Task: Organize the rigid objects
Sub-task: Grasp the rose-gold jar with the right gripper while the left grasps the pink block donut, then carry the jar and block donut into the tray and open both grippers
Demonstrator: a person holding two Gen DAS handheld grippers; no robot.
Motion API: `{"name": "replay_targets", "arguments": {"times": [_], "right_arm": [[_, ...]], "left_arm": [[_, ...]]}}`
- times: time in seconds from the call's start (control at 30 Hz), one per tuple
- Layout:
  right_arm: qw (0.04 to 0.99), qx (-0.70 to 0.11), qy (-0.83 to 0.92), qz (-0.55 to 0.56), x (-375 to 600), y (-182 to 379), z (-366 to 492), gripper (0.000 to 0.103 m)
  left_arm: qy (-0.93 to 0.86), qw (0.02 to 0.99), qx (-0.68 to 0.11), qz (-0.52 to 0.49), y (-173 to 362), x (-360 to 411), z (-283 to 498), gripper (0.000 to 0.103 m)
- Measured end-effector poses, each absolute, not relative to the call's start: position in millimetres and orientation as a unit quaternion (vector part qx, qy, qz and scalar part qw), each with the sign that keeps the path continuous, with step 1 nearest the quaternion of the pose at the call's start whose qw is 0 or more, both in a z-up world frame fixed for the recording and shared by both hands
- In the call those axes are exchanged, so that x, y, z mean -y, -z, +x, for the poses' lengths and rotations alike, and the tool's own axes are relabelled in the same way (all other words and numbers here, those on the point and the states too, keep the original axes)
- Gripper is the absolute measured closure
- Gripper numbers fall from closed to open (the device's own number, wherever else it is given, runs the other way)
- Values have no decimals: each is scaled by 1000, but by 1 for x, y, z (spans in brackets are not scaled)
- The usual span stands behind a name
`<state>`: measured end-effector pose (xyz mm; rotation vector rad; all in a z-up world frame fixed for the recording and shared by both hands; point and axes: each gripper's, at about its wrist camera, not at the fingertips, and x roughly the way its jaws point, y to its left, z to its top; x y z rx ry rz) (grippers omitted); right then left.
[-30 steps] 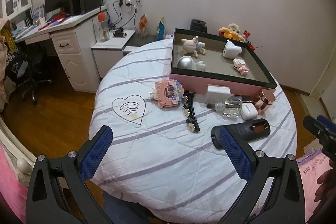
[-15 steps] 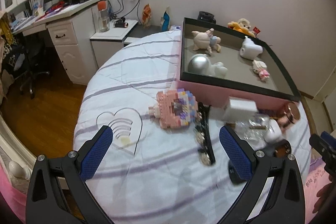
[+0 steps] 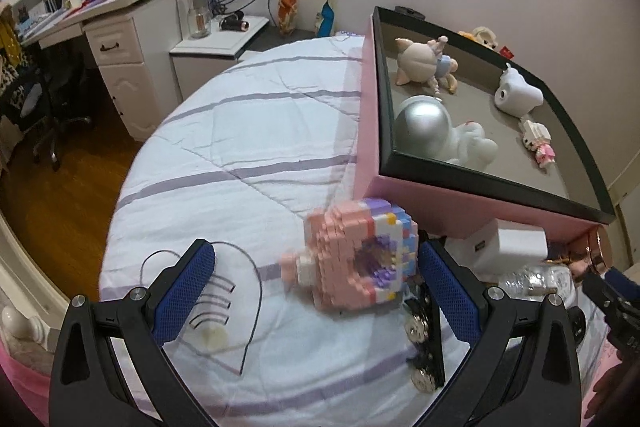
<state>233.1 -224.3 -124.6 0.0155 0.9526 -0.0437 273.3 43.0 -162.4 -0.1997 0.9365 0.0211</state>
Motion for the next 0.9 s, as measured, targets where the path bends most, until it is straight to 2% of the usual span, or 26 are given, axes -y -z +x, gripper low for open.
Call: {"name": "replay_targets", "arguments": {"times": [0.2,0.27,0.3,0.33,0.37,0.47,0.9], "right_arm": [[889,-457,12,22,230,137,246,18],[891,-454,9,22,230,137,248,24],[891,-453,7,22,230,137,249,32],[890,-455,2,25,230,138,250,37],[889,-457,-3,30,231,139,250,39],[889,-456,-14,36,230,139,248,53],[899,-431,-38,63,237,111,226,54]], "left_arm": [[-4,890,-444,-102,170,-44,279,4],[2,892,-440,-99,169,-44,278,17],[5,893,-439,-98,168,-43,277,21],[9,894,-436,-98,167,-43,276,33],[14,895,-435,-97,167,-42,275,36],[22,896,-431,-101,167,-43,269,36],[23,911,-400,-98,135,-57,240,36]]}}
